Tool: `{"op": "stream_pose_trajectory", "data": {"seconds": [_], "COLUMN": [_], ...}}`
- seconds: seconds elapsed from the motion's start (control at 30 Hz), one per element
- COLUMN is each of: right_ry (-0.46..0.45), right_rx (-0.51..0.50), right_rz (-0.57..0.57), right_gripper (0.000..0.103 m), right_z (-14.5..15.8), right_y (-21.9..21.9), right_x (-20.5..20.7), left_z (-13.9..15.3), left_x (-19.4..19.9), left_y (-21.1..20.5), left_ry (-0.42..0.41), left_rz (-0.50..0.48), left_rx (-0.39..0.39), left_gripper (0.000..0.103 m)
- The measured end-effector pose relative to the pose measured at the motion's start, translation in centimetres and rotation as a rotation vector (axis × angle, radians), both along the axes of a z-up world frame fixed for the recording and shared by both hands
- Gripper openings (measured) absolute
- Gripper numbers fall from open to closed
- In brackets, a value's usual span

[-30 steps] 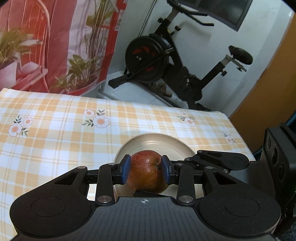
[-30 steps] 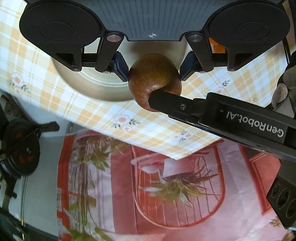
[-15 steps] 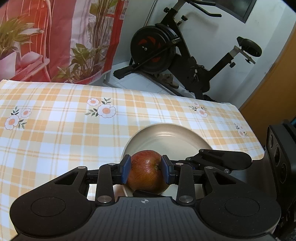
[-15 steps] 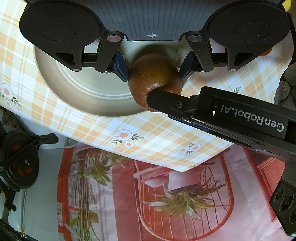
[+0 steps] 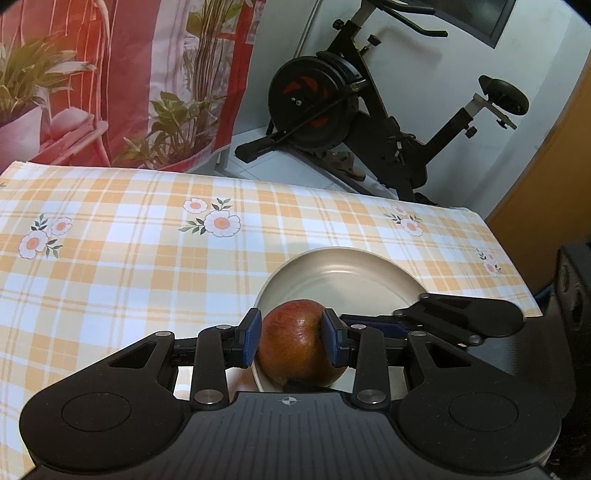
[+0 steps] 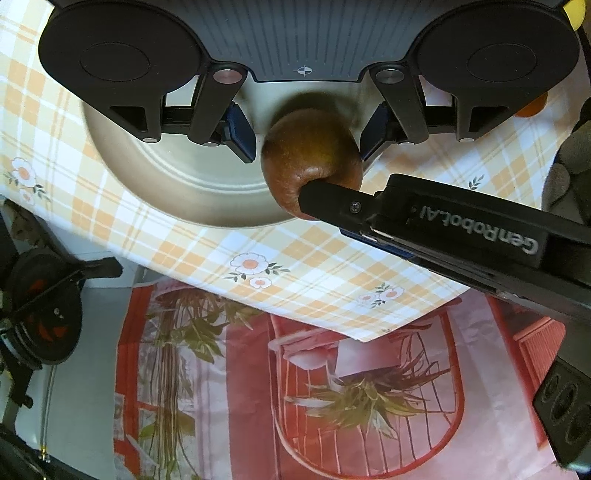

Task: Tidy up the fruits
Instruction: 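Lower the apple onto the plate and open the left gripper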

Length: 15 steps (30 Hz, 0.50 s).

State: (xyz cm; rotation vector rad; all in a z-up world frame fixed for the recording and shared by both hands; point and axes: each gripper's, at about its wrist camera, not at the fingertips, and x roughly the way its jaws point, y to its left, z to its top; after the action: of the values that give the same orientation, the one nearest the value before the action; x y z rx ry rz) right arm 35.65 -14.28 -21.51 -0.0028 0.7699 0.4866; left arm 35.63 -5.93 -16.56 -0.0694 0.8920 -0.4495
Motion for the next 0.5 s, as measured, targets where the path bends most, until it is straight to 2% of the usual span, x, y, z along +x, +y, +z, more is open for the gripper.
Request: {"op": "stream_pose_trajectory", "data": {"seconds": [0.2, 0.5], "right_ry": [-0.031, -0.119], "right_rx": [0.005, 0.066], "right_rz": [-0.031, -0.162], "right_gripper": [0.059, 0.058], "right_z": [1.2, 2.9], "right_y": [-1.4, -4.3], "right_x": [-1.8, -6.9], "left_z": [1.1, 3.9], "left_x": [-0.8, -4.3], "left_y": [0.4, 1.8], "left_ry": [-0.036, -0.129], "left_rz": [0.022, 0.044], "left_rx": [-0.020, -0.019], "left_gripper": [0.038, 0.038]}}
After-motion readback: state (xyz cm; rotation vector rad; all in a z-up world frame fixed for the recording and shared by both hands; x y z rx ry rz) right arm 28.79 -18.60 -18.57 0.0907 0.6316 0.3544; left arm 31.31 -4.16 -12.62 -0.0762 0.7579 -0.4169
